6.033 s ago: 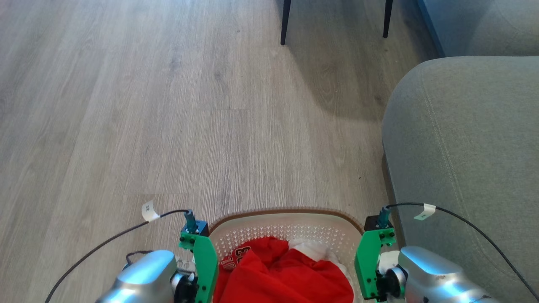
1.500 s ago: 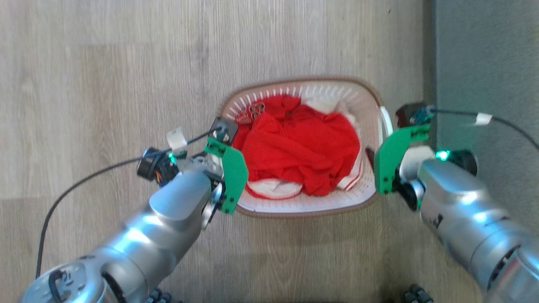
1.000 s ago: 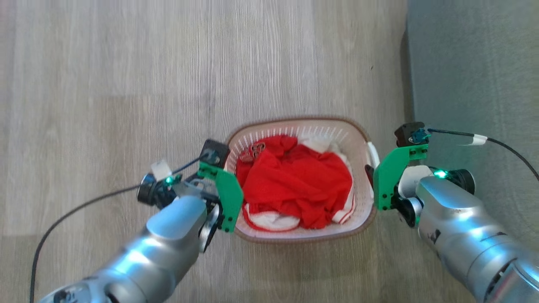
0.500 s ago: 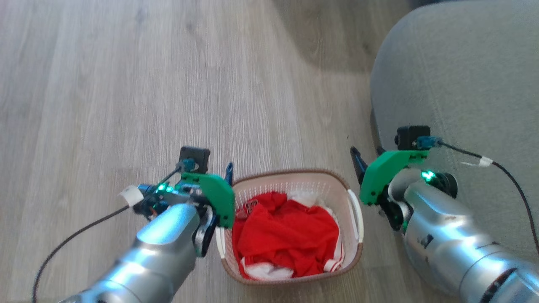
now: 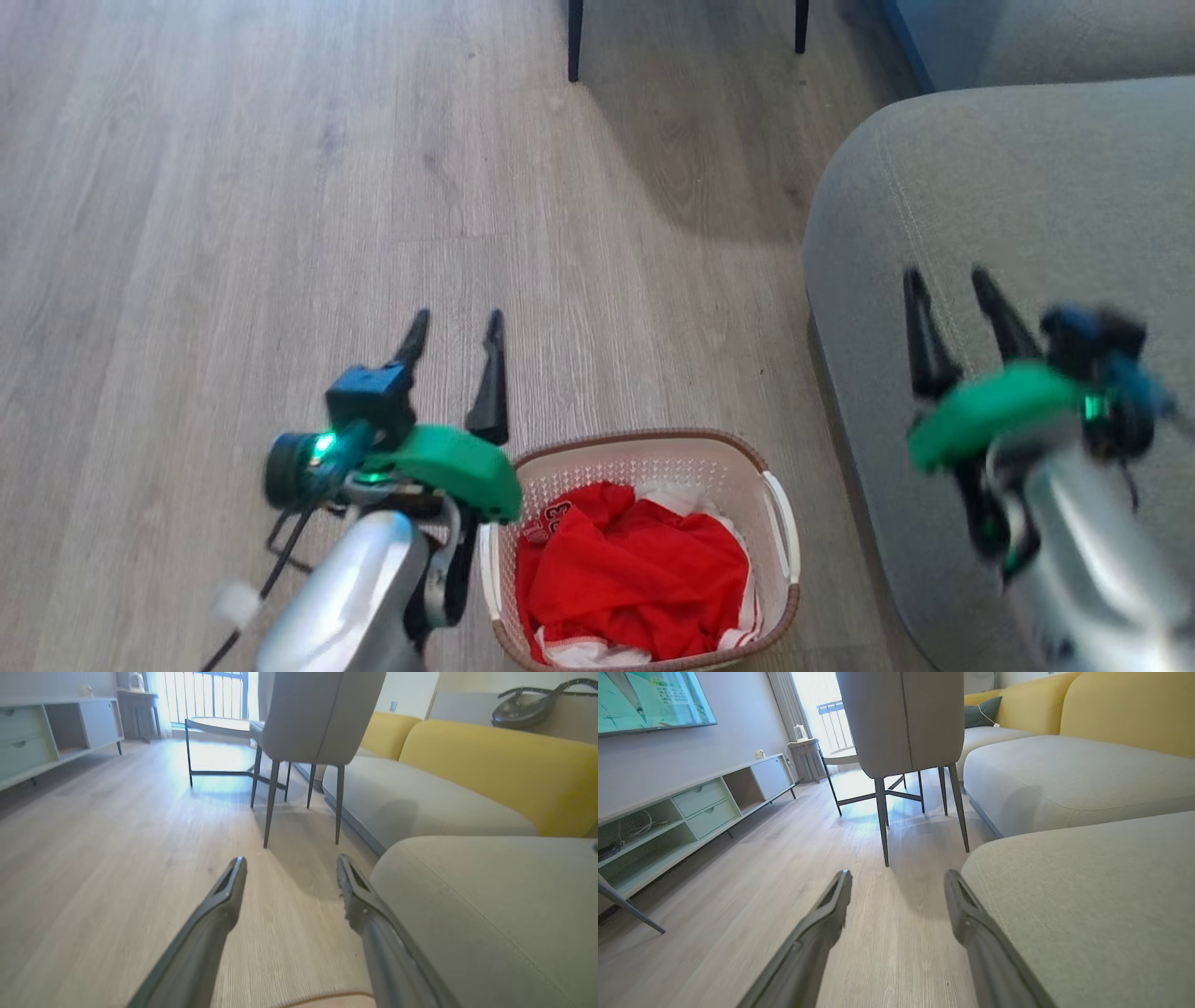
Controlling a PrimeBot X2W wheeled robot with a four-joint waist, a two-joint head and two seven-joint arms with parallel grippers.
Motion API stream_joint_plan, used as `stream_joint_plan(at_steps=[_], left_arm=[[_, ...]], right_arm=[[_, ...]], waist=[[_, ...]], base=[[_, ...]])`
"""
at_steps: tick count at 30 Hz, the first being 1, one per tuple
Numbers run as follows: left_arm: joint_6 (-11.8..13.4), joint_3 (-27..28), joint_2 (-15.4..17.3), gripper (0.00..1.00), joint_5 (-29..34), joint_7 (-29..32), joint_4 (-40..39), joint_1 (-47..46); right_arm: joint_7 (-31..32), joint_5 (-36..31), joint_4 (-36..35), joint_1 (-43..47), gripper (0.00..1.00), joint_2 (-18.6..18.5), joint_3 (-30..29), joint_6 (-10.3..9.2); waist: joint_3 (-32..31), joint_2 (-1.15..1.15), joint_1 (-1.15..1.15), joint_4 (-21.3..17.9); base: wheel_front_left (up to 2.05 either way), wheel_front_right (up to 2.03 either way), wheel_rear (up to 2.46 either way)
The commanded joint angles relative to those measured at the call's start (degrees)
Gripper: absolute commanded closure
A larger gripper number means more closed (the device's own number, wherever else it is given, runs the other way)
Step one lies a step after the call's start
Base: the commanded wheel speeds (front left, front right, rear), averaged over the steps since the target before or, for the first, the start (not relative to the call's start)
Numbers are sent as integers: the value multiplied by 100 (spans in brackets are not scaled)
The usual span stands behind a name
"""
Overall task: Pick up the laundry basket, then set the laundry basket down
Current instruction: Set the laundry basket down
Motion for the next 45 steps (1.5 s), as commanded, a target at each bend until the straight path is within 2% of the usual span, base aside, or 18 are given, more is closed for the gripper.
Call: stream_joint_plan(at_steps=[1, 4, 7, 12, 17, 23, 45], left_arm=[[57, 401, 29, 0, 229, -54, -402, -178], [127, 866, -90, 0, 721, -54, -1000, 318], [87, 1241, -222, 0, 1127, -54, -1578, 740], [-68, 1577, -359, 0, 1631, -54, -2140, 1318], [-248, 1641, -396, 0, 1848, -54, -2128, 1780], [-279, 1628, -402, 0, 1900, -54, -2036, 2098], [-361, 1653, -403, 0, 1838, -54, -2280, 2090]], right_arm=[[-69, -255, -510, 179, 0, 167, -110, 40], [-69, -797, -1431, 868, 0, 462, -520, 40], [-69, -1096, -2144, 1355, 0, 643, -647, 40], [-69, -1390, -2812, 1917, 0, 756, -650, 40], [-70, -1464, -2873, 2304, 0, 842, -796, 40], [-70, -1507, -2839, 2539, 0, 914, -878, 40], [-70, -1715, -2877, 2544, 0, 957, -918, 40]], waist=[[-21, 0, 1, 13], [-56, 0, 1, 19], [-65, 0, 1, 26], [-72, 0, 1, 58], [-113, 0, 1, 81], [-143, 0, 1, 77], [-105, 0, 1, 102]], base=[[0, 0, 0], [0, 0, 0], [0, 0, 0], [0, 0, 0], [0, 0, 0], [0, 0, 0], [0, 0, 0]])
